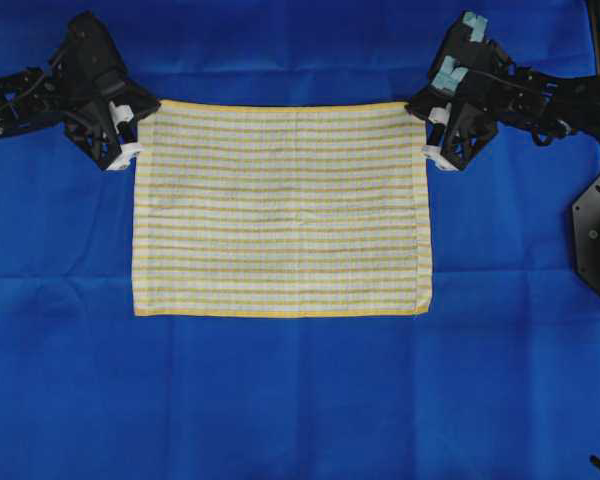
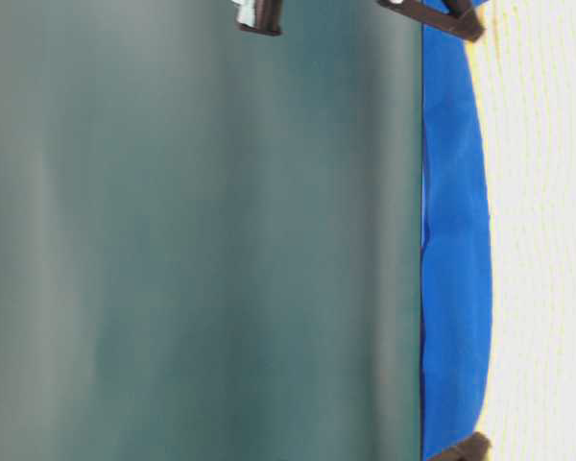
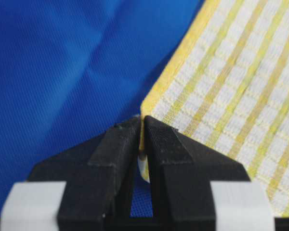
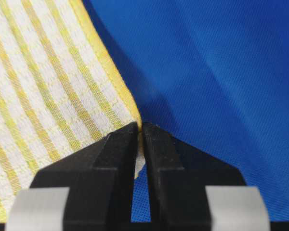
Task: Fold the yellow towel.
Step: 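Fold the top edge down toward the bottom edge with both grippers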
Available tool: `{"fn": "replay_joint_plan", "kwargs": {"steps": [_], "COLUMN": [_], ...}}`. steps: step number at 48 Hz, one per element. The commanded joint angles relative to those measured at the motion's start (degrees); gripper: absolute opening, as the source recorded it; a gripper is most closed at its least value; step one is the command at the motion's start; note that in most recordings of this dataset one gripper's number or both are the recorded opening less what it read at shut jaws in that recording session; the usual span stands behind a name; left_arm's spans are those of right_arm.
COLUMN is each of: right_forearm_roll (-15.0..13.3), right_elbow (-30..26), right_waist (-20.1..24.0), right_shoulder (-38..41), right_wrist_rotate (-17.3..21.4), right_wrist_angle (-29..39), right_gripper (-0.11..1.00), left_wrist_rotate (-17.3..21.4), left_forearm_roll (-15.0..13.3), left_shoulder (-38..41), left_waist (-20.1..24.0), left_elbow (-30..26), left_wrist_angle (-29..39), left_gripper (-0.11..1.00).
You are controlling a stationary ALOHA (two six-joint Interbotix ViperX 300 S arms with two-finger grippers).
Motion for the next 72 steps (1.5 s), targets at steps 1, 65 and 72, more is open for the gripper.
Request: {"fn": "replay_joint_plan", "kwargs": {"steps": [1,65,72], "right_forearm_roll": [0.0,1.8,1.8], "right_elbow": [-0.4,9.7,9.6], "right_waist": [-0.1,25.0,29.8], "right_shoulder": [-2.5,-22.1,-22.5], "right_wrist_rotate": [0.1,14.9,16.3], "right_wrist_angle": [0.4,3.3,3.6], "right_gripper": [0.04,0.04,0.04], "left_wrist_rotate": [0.4,-12.9,-15.6], "left_forearm_roll": [-0.1,-0.1,-0.1], "left_shoulder": [-3.4,-20.6,-22.9], "left_waist": [0.3,-25.3,-30.6], "left_elbow": [-0.4,10.2,10.8], "left_wrist_angle": [0.4,2.3,3.0], "left_gripper": [0.03,0.03,0.03]}}
